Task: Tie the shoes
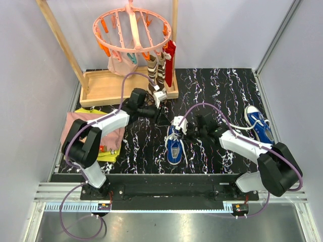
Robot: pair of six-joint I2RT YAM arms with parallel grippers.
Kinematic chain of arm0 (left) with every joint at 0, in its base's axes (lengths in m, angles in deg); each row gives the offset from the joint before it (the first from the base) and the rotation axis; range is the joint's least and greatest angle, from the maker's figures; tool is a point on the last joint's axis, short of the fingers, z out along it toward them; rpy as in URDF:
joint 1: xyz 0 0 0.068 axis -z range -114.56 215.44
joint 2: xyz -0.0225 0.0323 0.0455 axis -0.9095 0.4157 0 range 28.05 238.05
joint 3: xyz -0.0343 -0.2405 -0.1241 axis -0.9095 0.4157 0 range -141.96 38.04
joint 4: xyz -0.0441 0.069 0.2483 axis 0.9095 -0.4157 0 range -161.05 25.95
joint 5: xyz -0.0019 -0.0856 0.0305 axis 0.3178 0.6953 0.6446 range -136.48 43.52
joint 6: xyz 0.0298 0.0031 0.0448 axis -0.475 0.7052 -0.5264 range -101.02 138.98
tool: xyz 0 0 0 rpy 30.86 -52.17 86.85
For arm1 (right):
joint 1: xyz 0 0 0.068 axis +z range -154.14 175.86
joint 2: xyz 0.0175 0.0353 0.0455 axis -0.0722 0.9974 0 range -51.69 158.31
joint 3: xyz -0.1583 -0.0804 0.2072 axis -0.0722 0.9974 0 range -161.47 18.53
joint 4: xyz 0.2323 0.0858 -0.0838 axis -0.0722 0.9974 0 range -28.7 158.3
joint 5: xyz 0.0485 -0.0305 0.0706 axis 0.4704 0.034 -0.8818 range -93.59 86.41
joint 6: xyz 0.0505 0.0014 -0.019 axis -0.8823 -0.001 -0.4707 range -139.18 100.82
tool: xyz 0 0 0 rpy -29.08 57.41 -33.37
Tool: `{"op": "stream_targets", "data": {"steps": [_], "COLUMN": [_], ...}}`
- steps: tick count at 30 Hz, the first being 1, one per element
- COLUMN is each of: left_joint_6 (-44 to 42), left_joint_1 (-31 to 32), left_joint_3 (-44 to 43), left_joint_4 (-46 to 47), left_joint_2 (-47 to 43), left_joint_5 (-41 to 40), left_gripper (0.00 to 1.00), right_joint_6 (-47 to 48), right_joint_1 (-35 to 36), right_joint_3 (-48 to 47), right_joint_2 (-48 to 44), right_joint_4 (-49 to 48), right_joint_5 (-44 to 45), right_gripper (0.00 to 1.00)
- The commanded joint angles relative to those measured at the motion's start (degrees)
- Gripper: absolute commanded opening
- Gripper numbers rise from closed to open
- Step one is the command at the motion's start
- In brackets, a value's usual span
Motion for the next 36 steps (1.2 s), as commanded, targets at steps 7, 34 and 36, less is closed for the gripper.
{"op": "stream_targets", "data": {"steps": [7, 34, 36], "left_joint_6": [-1.6, -3.4, -3.4], "left_joint_1": [5.1, 6.0, 6.1], "left_joint_3": [-4.5, -5.7, -5.8], "left_joint_4": [0.0, -4.7, -4.7], "left_joint_2": [5.9, 9.2, 9.3], "left_joint_5": [-3.1, 5.6, 5.7], "left_gripper": [0.32, 0.41, 0.42], "right_joint_6": [3.0, 2.1, 1.9], "right_joint_1": [0.7, 1.2, 1.3], "right_joint_3": [0.6, 0.9, 0.9], "right_joint_2": [-0.5, -0.3, -0.3], "right_joint_4": [-5.2, -6.7, -6.8], "right_joint_5": [0.0, 1.6, 1.7], "right_gripper": [0.00, 0.00, 0.00]}}
